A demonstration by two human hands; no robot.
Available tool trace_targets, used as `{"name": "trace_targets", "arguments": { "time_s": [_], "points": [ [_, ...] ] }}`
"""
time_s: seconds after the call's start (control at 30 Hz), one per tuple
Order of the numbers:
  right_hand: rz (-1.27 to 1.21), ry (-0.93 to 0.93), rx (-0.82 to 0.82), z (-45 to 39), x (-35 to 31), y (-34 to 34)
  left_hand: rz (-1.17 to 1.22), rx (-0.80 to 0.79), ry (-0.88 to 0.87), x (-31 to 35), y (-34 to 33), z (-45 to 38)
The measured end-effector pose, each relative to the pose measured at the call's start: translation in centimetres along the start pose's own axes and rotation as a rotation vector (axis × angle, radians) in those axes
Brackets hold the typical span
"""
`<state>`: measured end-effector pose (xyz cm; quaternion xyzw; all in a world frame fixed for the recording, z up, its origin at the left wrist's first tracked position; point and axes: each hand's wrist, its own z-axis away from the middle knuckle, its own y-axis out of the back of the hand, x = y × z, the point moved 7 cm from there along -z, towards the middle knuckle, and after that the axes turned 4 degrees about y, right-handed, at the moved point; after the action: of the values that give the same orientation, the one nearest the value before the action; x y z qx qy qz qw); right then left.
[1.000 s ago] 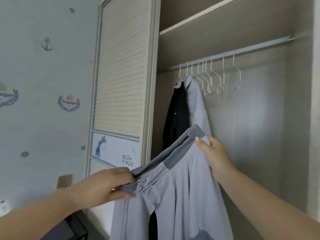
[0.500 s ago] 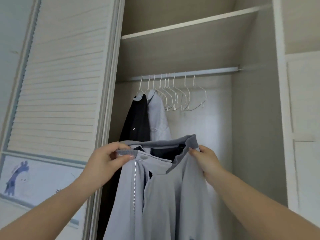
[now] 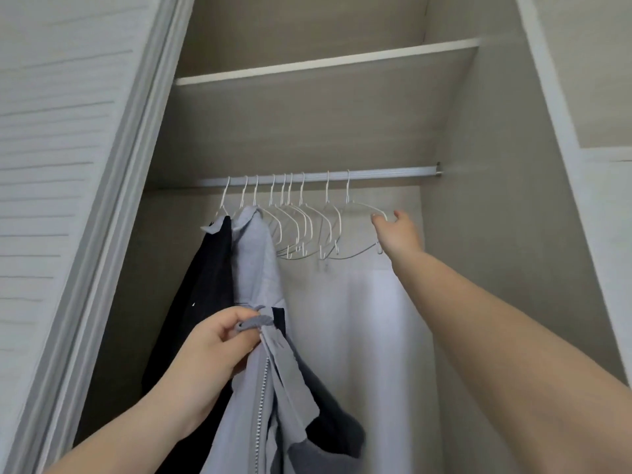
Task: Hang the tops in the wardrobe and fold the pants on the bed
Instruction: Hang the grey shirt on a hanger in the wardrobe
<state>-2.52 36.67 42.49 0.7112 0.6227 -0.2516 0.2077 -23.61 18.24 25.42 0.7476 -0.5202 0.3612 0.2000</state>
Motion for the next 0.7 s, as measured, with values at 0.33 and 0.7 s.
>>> {"name": "trace_targets", "arguments": {
  "time_s": [0.33,0.7],
  "points": [
    [-0.284,-0.141,-0.236,-4.3,3.6,-6.2,0.034,0.008,-0.031,-2.7,-1.3,-4.9],
    [-0.234,0.133,-0.034,-6.3,2.0,-8.6,0.021,-0.001,-0.070,-4.6,-1.2,-7.1]
  ]
}}
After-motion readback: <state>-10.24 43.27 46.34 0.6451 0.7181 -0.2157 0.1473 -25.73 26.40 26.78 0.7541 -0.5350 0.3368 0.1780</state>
